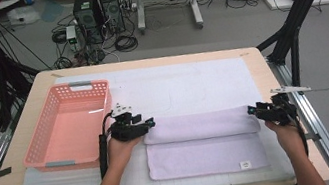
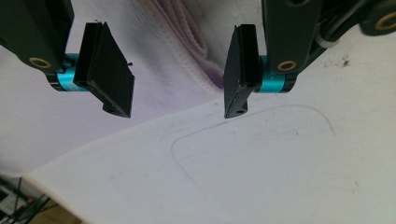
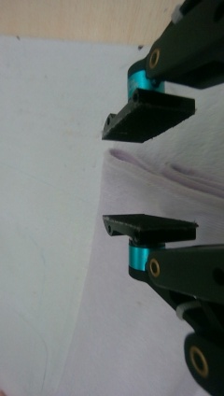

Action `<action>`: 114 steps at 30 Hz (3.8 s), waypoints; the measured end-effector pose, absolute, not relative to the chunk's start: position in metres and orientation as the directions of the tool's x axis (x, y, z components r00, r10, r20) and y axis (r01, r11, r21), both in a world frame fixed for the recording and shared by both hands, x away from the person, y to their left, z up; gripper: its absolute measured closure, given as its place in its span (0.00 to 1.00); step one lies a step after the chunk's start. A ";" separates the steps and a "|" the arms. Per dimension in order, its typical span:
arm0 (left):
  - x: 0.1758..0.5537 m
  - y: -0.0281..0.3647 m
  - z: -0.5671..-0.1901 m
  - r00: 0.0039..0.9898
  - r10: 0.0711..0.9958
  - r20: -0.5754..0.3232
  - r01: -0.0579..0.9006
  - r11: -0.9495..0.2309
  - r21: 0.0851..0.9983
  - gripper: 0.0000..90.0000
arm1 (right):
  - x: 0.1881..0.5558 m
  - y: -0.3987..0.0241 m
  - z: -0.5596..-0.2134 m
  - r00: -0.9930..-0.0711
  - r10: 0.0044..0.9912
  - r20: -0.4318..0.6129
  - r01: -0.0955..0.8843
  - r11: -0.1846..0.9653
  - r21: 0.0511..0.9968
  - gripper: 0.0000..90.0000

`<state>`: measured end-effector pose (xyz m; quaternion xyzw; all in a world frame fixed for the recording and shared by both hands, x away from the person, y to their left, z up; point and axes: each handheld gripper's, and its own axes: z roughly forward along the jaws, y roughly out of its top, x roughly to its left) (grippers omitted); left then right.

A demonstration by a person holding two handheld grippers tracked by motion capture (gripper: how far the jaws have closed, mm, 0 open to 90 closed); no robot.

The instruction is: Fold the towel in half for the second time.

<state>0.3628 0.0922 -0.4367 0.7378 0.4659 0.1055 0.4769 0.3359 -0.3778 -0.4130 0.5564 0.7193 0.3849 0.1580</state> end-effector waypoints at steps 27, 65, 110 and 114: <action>0.298 0.106 -0.432 0.663 0.703 -0.256 0.456 -0.108 0.884 0.93 | 0.278 -0.378 -0.410 -0.457 0.878 0.142 0.507 0.125 0.853 0.91; 0.220 0.118 -0.442 0.690 0.662 -0.293 0.468 -0.099 0.878 0.97 | 0.191 -0.387 -0.424 -0.510 0.850 0.128 0.511 0.180 0.840 0.93; 0.225 0.107 -0.441 0.700 0.680 -0.218 0.481 -0.224 0.848 0.64 | 0.202 -0.380 -0.431 -0.497 0.860 0.116 0.542 0.203 0.816 0.72; 0.248 0.107 -0.436 0.672 0.702 -0.238 0.459 -0.142 0.877 0.55 | 0.216 -0.382 -0.426 -0.486 0.869 0.095 0.529 0.206 0.823 0.71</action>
